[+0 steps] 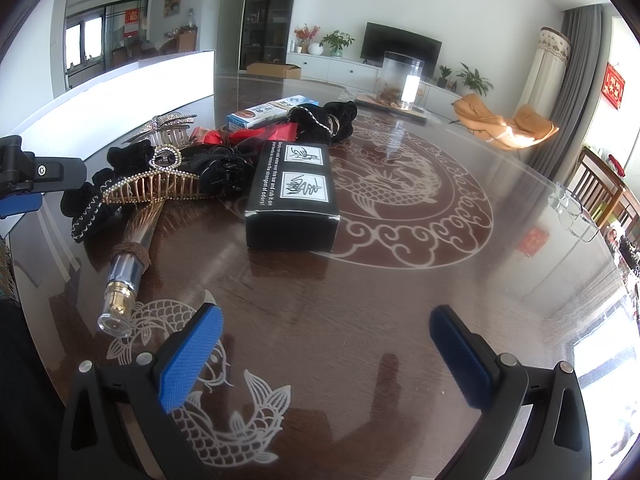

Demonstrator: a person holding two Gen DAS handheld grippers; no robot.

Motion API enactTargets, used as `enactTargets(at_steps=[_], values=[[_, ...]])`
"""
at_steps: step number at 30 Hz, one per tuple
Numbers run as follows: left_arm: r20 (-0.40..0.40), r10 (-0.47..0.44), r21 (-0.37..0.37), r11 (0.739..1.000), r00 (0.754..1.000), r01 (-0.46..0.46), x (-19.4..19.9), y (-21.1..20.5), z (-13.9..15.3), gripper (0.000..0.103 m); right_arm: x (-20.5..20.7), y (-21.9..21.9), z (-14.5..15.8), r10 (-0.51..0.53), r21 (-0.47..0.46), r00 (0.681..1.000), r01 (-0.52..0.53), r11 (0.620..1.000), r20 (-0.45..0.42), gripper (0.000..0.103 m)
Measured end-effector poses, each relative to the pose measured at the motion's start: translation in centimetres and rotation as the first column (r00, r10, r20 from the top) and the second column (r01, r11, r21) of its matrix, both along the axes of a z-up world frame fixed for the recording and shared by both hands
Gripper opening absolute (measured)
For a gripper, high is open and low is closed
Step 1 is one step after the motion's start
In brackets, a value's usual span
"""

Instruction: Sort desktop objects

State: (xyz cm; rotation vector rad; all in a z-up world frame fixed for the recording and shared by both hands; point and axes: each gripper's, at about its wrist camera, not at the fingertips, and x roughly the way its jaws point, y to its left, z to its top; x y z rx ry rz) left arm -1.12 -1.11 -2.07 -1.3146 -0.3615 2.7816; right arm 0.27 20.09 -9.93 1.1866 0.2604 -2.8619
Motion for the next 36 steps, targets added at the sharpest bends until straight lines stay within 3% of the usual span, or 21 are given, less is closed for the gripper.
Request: enactTargets(at_steps=[36], values=[[0.003,-0.002,0.005,1.0,1.0,0.002,0.3,0.29,0.1,0.103,-0.03,0.1,-0.2,0.003,0.009,1.0,-0.003,1.0,0.004,0.103]])
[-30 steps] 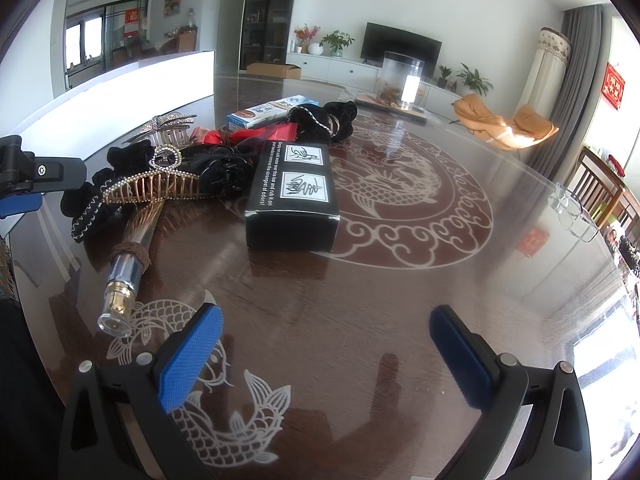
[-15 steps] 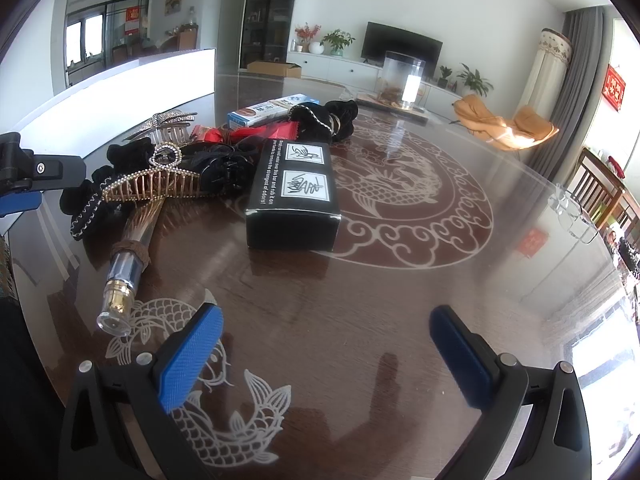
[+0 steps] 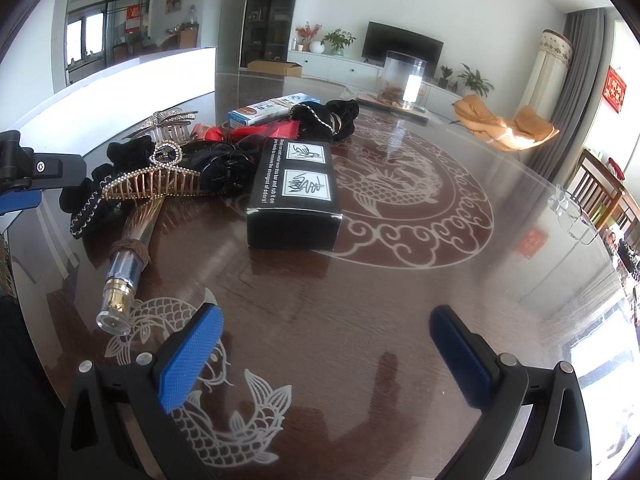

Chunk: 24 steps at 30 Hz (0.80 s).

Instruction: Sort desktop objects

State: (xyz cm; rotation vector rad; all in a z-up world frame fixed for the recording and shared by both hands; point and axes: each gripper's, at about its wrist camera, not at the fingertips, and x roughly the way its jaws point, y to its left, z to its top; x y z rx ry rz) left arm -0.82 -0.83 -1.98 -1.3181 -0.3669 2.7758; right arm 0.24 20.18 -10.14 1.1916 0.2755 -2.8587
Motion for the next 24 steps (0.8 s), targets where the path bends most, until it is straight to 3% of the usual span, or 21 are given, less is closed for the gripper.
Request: enactTargets(at_steps=[24], values=[[0.002,0.001,0.007,1.0,1.0,-0.001,0.32,0.43,-0.06,0.103,0.25,-0.12,0.07,0.003,0.011,1.0,-0.003,1.0,-0.005,0.103]])
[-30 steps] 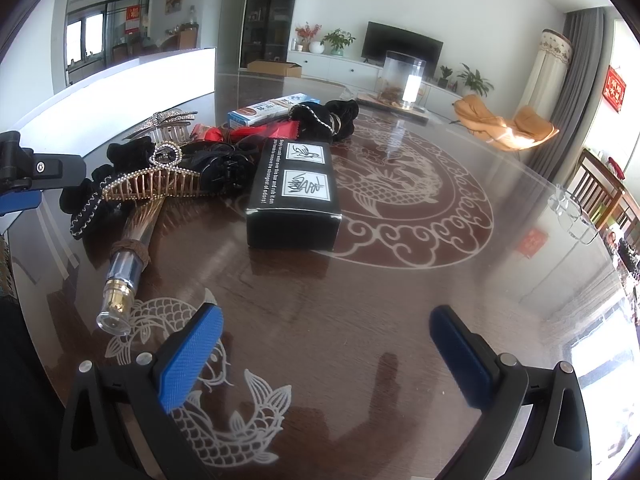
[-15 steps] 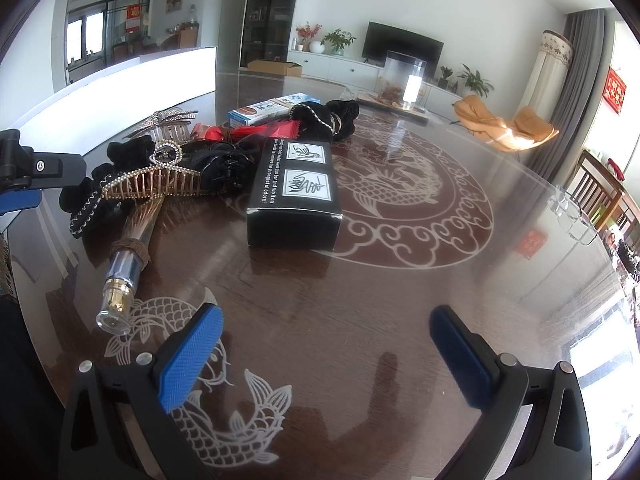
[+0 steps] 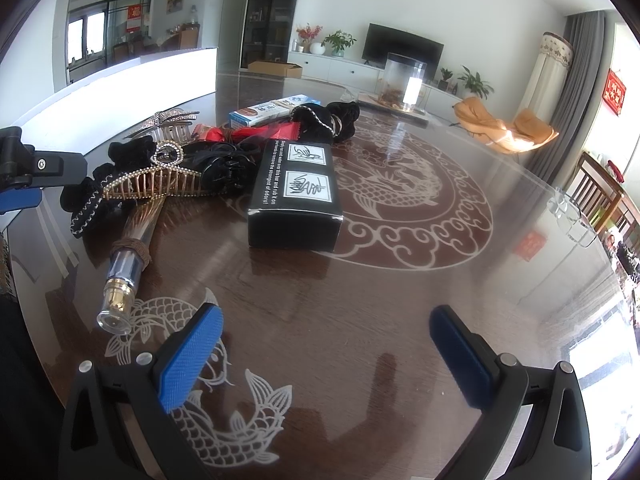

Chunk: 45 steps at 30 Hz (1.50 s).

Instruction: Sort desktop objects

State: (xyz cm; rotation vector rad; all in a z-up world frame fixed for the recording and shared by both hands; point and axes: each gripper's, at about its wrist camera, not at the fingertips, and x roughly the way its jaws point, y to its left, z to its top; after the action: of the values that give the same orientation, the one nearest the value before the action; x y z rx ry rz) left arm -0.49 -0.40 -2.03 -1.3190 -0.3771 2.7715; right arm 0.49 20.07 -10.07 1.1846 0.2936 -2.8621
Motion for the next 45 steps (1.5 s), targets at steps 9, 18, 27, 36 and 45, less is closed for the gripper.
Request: enactTargets(at_steps=[9,18,27,36,45], values=[[0.001,0.0,0.001,1.0,1.0,0.0,-0.09,-0.26,-0.01,0.103,0.0,-0.04,-0.01,0.0,0.001,1.0,0.0,1.0,0.0,0.103],[0.001,0.0,0.003,1.0,1.0,0.0,-0.08,-0.31,0.0,0.103,-0.01,-0.07,-0.03,0.0,0.001,1.0,0.0,1.0,0.0,0.103],[0.002,0.0,0.005,1.0,1.0,0.0,0.1,-0.21,0.03,0.103,-0.02,-0.1,-0.04,0.0,0.002,1.0,0.0,1.0,0.0,0.103],[0.002,0.001,0.006,1.0,1.0,-0.001,0.1,-0.28,0.02,0.103,-0.02,-0.12,-0.05,0.0,0.003,1.0,0.0,1.0,0.0,0.103],[0.002,0.001,0.007,1.0,1.0,-0.001,0.16,-0.19,0.01,0.103,0.0,-0.11,-0.05,0.0,0.003,1.0,0.0,1.0,0.0,0.103]])
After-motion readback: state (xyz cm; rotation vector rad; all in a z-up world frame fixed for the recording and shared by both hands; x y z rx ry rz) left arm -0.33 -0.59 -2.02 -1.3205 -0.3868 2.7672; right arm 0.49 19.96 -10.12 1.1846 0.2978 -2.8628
